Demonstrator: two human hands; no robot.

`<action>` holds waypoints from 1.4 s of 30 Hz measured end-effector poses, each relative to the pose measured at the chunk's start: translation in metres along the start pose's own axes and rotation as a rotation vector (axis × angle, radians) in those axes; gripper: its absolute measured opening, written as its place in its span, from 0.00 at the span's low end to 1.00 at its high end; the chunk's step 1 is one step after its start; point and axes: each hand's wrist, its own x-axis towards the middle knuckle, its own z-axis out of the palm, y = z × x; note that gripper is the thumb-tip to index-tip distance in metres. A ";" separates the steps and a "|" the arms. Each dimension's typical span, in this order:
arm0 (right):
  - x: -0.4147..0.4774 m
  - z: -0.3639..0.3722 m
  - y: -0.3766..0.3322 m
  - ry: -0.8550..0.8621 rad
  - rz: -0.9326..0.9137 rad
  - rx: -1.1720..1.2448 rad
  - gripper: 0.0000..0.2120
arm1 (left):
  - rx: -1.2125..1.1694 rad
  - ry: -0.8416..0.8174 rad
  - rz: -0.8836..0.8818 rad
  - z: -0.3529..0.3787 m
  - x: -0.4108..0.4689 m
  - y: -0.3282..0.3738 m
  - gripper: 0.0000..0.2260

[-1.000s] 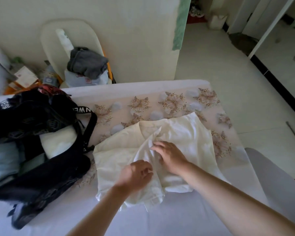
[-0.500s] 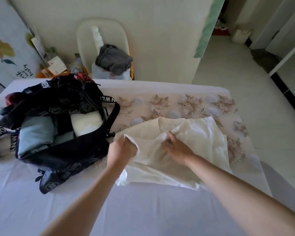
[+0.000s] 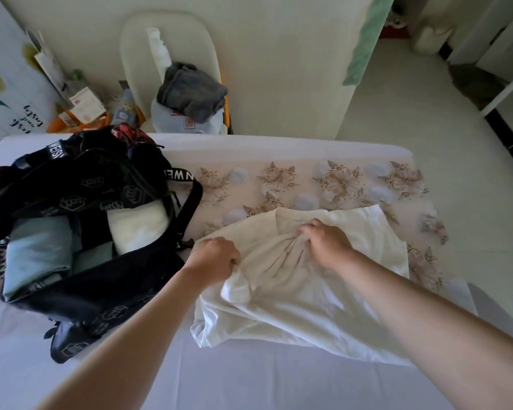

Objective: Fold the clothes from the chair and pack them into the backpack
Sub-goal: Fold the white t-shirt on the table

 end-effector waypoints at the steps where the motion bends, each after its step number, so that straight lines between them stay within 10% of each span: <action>1: 0.002 0.000 0.003 0.052 -0.030 -0.035 0.16 | -0.028 0.016 -0.108 -0.001 0.002 -0.002 0.14; 6: -0.005 0.007 0.018 0.331 -0.195 -0.177 0.12 | -0.295 0.352 -0.652 -0.015 0.019 -0.025 0.10; 9: -0.010 0.012 0.022 0.368 -0.278 -0.174 0.12 | -0.401 0.594 -0.369 -0.021 0.027 -0.014 0.14; 12: -0.012 0.008 0.020 0.340 -0.385 -0.156 0.03 | -0.344 0.175 -0.015 -0.013 0.035 0.009 0.11; 15: -0.006 0.008 0.018 0.245 -0.319 -0.087 0.15 | 0.018 -0.155 -0.017 0.007 0.038 0.012 0.16; 18: 0.007 0.005 0.021 0.185 -0.173 -0.038 0.21 | 0.058 -0.058 -0.038 0.011 0.033 -0.004 0.27; 22: 0.013 -0.004 0.027 0.087 -0.107 -0.022 0.15 | 0.284 -0.007 -0.022 -0.004 0.030 -0.035 0.13; 28: 0.029 -0.012 0.034 0.422 0.153 0.114 0.11 | 0.046 0.390 -0.471 -0.042 0.063 -0.050 0.14; 30: 0.030 -0.013 0.040 0.480 0.120 0.046 0.18 | 0.022 0.452 -0.367 -0.040 0.068 -0.043 0.20; 33: 0.020 -0.015 0.050 0.398 -0.196 -0.053 0.21 | -0.179 0.255 0.047 -0.028 0.062 -0.022 0.19; 36: 0.005 -0.007 0.065 0.171 -0.327 -0.188 0.29 | -0.053 -0.193 0.105 -0.022 0.054 -0.019 0.12; 42: 0.008 0.003 0.080 0.307 -0.179 -0.095 0.18 | 0.339 -0.187 0.081 -0.011 0.065 -0.048 0.25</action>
